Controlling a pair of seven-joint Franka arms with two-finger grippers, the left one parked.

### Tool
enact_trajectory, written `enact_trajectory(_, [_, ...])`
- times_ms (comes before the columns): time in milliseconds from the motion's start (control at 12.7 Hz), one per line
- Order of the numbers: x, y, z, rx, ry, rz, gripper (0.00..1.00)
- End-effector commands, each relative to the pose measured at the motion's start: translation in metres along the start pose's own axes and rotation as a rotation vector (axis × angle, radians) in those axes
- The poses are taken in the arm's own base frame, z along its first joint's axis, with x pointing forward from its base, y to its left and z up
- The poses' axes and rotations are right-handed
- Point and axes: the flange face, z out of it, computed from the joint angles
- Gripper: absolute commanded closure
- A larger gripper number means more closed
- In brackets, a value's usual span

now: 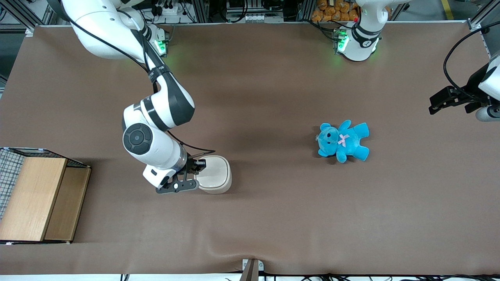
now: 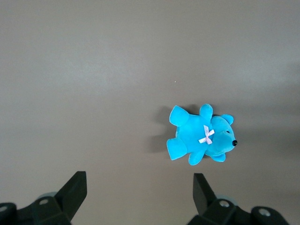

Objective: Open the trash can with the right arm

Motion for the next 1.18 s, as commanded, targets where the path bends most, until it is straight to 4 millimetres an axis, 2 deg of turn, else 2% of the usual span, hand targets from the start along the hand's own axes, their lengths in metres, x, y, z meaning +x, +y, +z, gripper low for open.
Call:
enact_trajectory(0, [0.006, -0.003, 0.004, 0.005, 0.005, 0.017, 1.0])
enact_trajectory(1099, [0.003, -0.011, 0.031, -0.005, -0.015, 0.021, 1.0])
